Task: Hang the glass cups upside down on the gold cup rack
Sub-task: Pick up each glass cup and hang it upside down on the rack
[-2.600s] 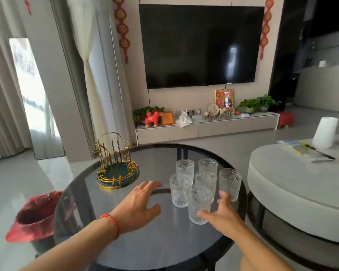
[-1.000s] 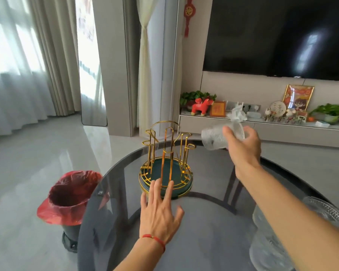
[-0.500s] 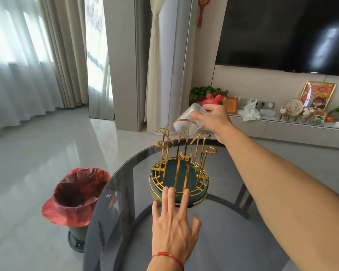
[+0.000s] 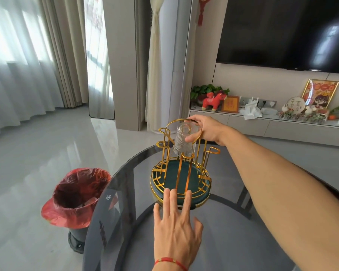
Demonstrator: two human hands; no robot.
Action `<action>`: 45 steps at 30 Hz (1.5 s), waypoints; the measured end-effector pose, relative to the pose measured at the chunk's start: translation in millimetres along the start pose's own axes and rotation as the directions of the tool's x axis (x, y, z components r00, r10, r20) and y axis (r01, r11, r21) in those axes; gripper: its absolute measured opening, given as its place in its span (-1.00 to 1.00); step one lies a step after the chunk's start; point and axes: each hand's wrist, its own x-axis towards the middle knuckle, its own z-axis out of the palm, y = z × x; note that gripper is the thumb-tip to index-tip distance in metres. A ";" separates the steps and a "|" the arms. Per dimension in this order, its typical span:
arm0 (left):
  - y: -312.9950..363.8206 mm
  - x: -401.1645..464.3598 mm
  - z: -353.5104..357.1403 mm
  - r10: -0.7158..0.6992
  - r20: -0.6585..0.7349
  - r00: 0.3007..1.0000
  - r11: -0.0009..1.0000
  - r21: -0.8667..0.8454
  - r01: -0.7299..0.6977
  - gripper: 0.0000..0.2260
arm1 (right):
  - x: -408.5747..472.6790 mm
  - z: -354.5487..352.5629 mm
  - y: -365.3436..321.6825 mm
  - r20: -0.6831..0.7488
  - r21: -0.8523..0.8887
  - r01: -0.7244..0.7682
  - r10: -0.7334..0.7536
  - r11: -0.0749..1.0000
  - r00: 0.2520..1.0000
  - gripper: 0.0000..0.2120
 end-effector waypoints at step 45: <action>145.3 -69.3 -43.8 0.130 0.135 0.982 0.629 -0.777 0.024 -0.28 | -414.3 21.1 79.7 -0.672 0.047 0.062 -0.014 0.997 0.741 -0.81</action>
